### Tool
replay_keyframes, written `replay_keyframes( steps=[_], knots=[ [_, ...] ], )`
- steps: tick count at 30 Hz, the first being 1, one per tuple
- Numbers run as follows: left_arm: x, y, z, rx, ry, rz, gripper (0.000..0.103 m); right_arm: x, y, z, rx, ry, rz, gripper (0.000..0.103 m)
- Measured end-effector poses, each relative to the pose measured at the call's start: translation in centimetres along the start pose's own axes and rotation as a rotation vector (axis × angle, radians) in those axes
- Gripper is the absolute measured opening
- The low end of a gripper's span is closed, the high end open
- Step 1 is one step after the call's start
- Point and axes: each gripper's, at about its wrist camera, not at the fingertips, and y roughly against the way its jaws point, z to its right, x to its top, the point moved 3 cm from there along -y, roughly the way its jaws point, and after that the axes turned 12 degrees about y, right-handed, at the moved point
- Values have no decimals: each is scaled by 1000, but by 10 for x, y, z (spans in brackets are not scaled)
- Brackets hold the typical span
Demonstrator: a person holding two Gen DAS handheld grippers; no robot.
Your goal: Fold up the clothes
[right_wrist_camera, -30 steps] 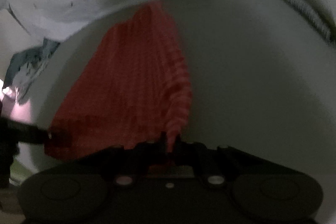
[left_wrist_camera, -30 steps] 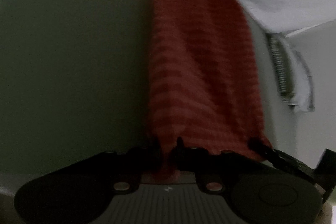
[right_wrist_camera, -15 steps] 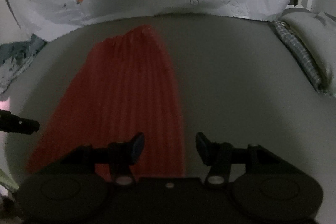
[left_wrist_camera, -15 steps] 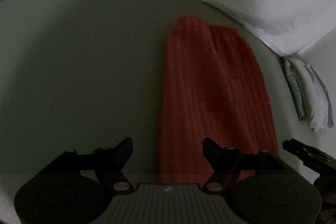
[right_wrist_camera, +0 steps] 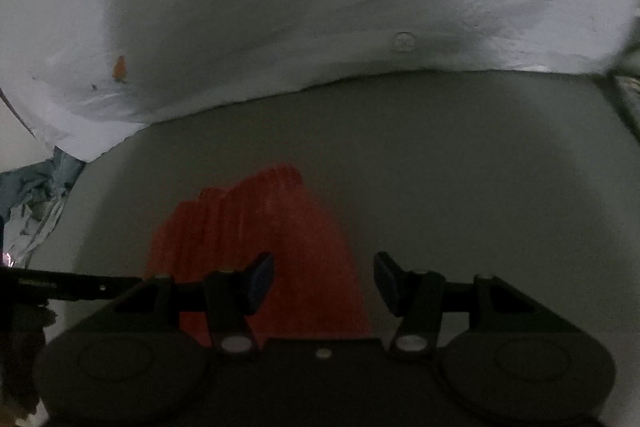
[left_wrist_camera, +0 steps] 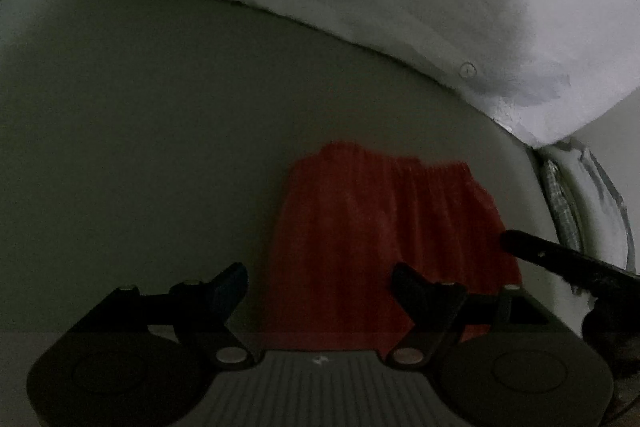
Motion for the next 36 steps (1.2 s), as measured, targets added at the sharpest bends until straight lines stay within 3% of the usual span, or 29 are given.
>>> replay_keyframes(
  steps=[3, 4, 6, 9, 12, 13, 14, 17, 21, 25, 30, 36],
  knots=[
    [16, -22, 6, -18, -18, -29, 80, 21, -37, 3, 46, 64, -36, 56],
    [20, -27, 8, -24, -28, -37, 85, 25, -48, 2, 68, 88, -54, 56],
    [24, -31, 14, -70, -65, -31, 86, 33, -69, -1, 121, 143, -95, 56],
    [25, -40, 23, -67, -115, -3, 84, 39, -91, -9, 159, 243, -113, 53],
    [22, -44, 31, -30, -181, 47, 61, 42, -104, -18, 191, 307, -106, 29],
    [22, -45, 34, -14, -196, 63, 43, 42, -106, -22, 196, 330, -95, 23],
    [21, -46, 36, 3, -211, 79, 33, 43, -106, -26, 195, 357, -82, 18],
    [25, -42, 41, -7, -198, 94, 20, 48, -99, -33, 196, 381, -45, 12],
    [23, -6, 56, -32, -247, 147, 20, 53, -66, -41, 172, 425, 32, 11],
    [1, 44, 86, -42, -387, 221, 20, 49, -15, -54, 133, 501, 132, 11],
    [-46, 98, 117, -26, -572, 306, 22, 26, 55, -74, 60, 653, 232, 12],
    [-122, 139, 131, 1, -695, 349, 23, -27, 118, -87, 2, 761, 267, 12]
  ],
)
